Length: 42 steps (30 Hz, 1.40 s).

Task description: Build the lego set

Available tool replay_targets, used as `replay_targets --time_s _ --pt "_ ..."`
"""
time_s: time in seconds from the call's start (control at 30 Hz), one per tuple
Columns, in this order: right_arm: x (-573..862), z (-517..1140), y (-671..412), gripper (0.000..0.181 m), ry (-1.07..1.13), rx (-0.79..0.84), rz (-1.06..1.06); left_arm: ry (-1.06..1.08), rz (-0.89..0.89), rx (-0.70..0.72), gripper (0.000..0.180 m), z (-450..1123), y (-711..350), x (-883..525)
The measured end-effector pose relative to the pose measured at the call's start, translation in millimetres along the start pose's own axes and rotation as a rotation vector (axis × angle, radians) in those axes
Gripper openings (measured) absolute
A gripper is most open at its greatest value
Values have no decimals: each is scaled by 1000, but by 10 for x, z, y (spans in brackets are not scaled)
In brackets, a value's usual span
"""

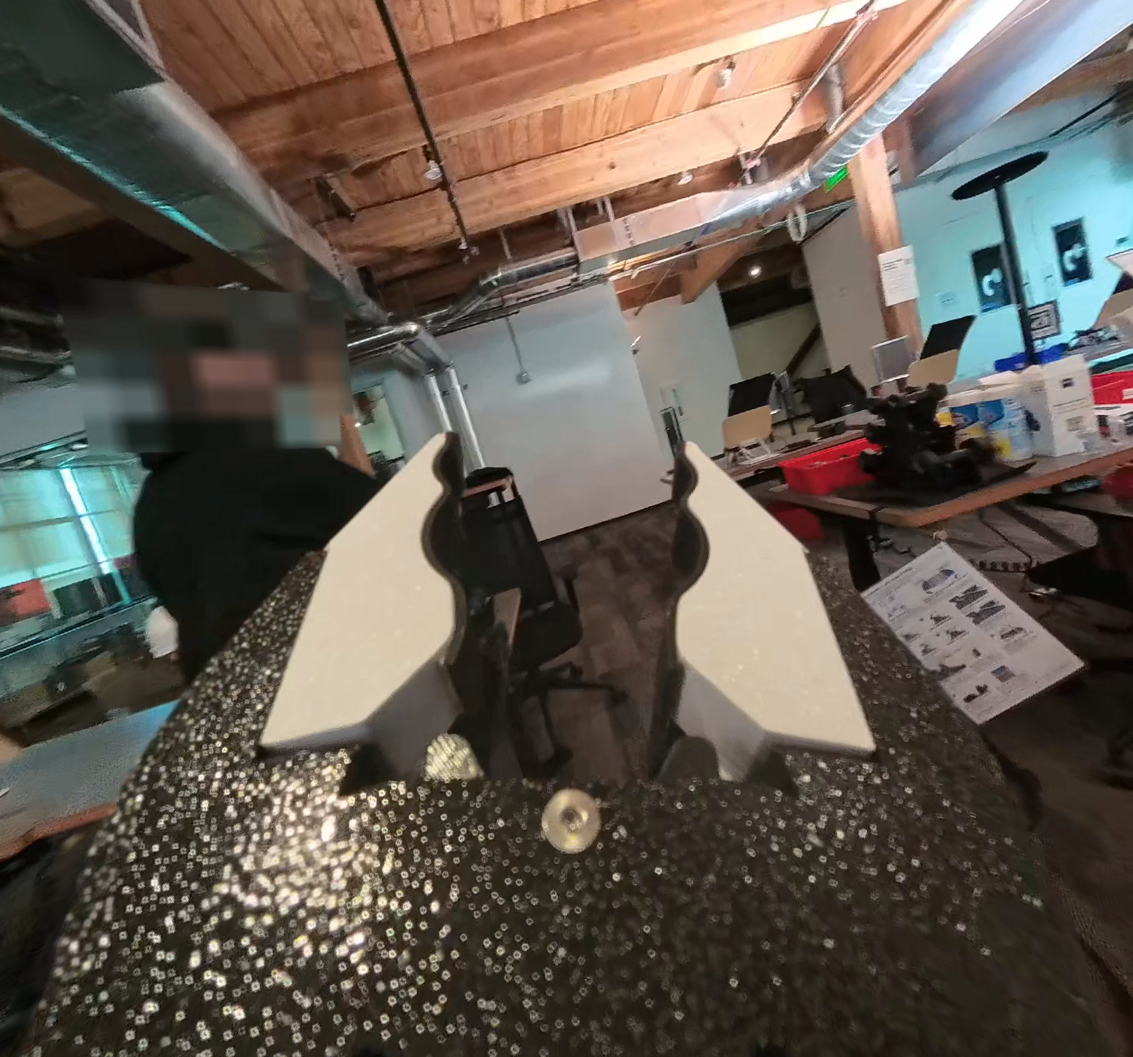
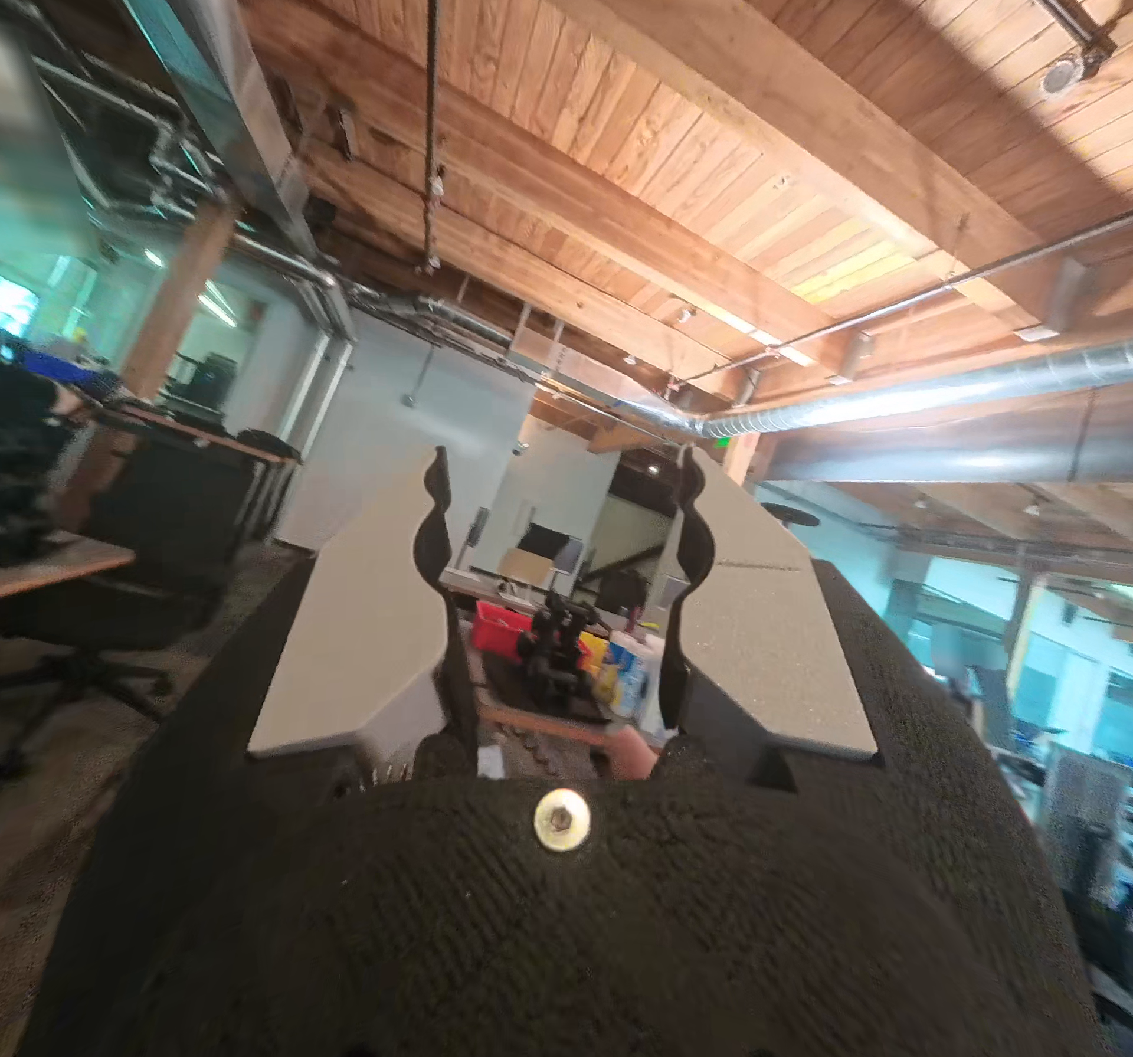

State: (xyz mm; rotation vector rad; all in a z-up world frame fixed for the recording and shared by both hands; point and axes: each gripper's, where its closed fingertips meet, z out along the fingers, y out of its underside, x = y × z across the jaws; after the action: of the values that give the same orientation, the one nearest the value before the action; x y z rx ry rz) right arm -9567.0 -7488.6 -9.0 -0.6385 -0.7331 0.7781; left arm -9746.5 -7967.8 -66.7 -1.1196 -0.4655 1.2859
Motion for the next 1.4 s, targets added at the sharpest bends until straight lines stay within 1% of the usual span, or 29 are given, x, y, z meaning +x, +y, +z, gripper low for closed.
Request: replay_targets --time_s 0.1,0.23,0.37,0.43,0.53,0.6,0.67,0.77,0.9,1.0,1.07,1.17,1.27,1.4 --pt "65 378 393 83 52 -10 -68 22 -3 35 69 679 347 212" --pt "230 960 950 91 134 -15 -144 -44 -2 89 77 1534 771 329" --pt "445 1696 1480 94 235 0 -182 -139 39 155 78 2507 1058 292" --pt "502 2137 1741 95 254 -7 -171 -124 47 168 78 3048 1159 339" --pt "414 2824 2047 94 255 15 -201 -92 78 145 79 3734 1406 461" --pt "237 3304 2329 95 246 13 -206 -94 67 126 78 4063 1692 525" --pt "72 3704 2653 97 262 31 -140 -95 39 70 78 4348 2071 583" --pt "-449 4410 3087 99 186 66 -67 -75 50 -20 80 4739 2652 626" --pt "-1143 5336 3721 99 116 68 -39 -142 128 -71 75 5280 3327 324" --pt "-1499 6030 4104 99 121 81 -17 -213 164 -89 74 5874 3775 -40" --pt "-1610 6526 4284 98 166 98 -15 -228 127 -124 82 6381 4051 -271" --pt "-1727 7189 4396 96 195 131 -23 -168 44 -162 95 7298 4412 -418" --pt "-1719 7565 4535 90 269 164 -83 -118 41 -129 96 8190 4685 -393" --pt "-1742 8024 5092 90 294 52 -118 31 -26 -97 95 9278 5100 111"
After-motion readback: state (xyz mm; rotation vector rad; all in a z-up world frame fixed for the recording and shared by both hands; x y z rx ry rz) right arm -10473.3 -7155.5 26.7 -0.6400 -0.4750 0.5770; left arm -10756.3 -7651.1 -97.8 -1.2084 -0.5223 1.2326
